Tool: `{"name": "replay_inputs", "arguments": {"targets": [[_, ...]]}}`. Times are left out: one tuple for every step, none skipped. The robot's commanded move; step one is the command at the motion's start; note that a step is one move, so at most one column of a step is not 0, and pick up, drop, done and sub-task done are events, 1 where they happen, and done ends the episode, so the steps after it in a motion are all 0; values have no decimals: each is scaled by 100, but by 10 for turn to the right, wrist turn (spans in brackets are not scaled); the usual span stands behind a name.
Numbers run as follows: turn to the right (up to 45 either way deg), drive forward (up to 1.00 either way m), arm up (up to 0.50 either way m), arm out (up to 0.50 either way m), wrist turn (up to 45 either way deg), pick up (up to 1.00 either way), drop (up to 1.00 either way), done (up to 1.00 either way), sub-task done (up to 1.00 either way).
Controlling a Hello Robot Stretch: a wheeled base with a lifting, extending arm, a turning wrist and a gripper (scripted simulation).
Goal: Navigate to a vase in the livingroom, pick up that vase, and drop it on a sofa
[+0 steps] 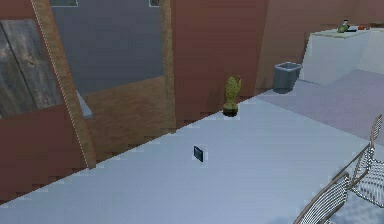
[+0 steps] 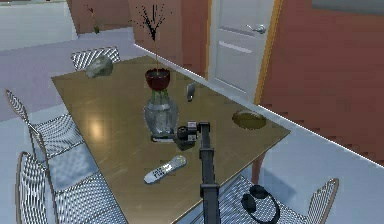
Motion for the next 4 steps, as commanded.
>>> {"name": "replay_inputs", "arguments": {"targets": [[0,0,0,0,0,100,0,0,0],[0,0,10,0,0,0,0,0,0],[0,0,24,0,0,0,0,0,0],[0,0,0,0,-450,0,0,0,0]]}}
